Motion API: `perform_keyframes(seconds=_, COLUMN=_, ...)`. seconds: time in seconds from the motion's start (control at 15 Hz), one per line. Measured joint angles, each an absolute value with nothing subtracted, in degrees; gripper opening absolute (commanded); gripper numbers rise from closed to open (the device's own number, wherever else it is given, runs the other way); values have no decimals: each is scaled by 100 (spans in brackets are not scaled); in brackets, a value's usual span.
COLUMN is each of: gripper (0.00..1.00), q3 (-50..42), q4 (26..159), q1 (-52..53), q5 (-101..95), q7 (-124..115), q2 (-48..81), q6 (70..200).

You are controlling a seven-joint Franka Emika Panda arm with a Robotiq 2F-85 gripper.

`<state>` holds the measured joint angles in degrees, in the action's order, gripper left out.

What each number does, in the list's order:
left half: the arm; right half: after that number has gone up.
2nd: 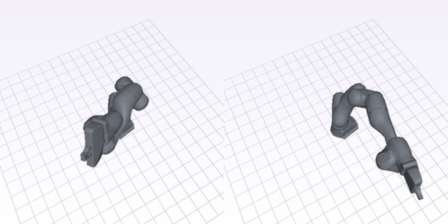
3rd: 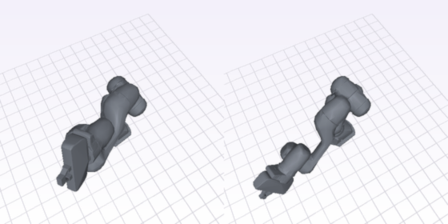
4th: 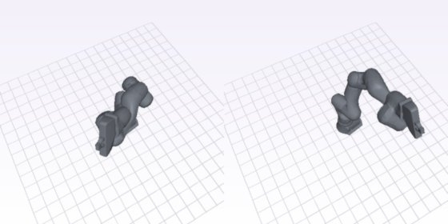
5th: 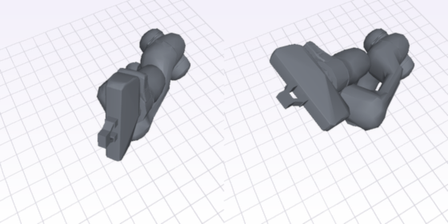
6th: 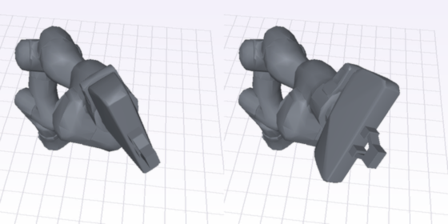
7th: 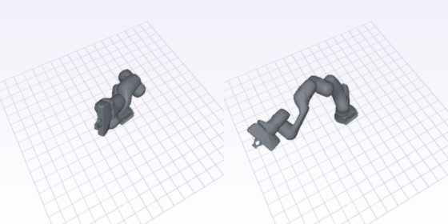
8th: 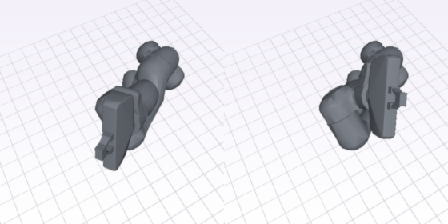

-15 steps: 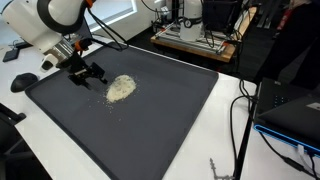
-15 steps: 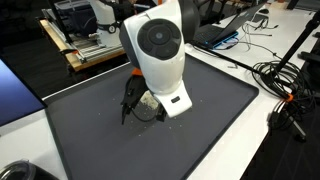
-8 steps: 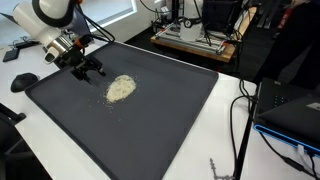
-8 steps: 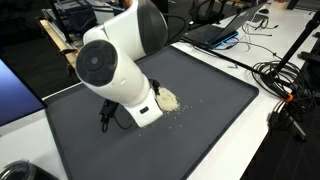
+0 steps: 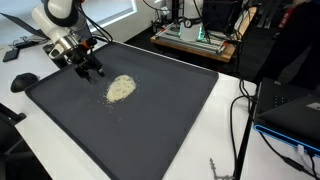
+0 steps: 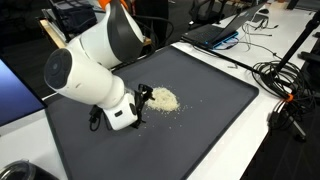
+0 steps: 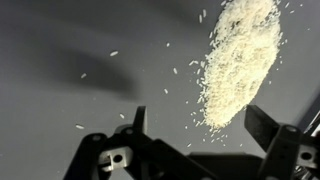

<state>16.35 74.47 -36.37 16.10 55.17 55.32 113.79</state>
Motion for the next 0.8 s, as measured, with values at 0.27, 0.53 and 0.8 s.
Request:
perform_keyframes(seconds=0.27, gripper=100, q3=1629, q4=8493, q1=-3776, q5=2020, q7=5853, q2=5015, q6=12210)
perform_keyframes(seconds=0.53, gripper=100, q3=1536, q4=9568, q1=-3831, q5=2779, q7=6416, q2=4399, q6=12856)
perform_keyframes(seconds=0.8, gripper=100, q3=1420, q4=10605, q1=-3846, q5=3437, q7=7007, q2=3754, q6=13337)
